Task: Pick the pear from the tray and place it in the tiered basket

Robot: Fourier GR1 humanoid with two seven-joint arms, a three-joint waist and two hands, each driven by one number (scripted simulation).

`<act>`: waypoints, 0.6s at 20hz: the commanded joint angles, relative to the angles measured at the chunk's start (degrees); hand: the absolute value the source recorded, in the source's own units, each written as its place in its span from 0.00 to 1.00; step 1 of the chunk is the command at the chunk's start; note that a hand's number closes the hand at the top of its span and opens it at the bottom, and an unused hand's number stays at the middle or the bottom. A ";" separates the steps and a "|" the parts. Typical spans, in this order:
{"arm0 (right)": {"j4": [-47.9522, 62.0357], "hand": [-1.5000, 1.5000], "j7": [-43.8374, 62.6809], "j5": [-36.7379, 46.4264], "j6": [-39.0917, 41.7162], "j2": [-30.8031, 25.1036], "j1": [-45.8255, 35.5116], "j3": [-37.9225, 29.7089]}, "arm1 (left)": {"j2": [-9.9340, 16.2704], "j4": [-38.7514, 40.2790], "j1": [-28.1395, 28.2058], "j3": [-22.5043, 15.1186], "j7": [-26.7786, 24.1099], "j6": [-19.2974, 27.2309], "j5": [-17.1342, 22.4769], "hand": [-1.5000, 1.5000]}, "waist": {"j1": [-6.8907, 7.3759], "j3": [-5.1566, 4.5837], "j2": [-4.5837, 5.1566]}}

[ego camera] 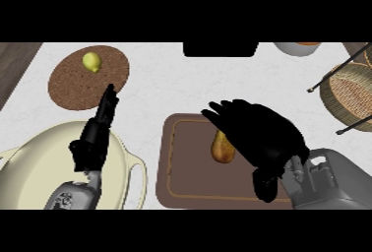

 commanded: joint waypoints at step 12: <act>1.67 0.00 -7.41 19.88 2.55 3.43 7.40 -3.07 | -0.48 -0.49 -1.25 3.91 0.81 -3.01 -0.01 0.50 | -0.11 0.01 0.02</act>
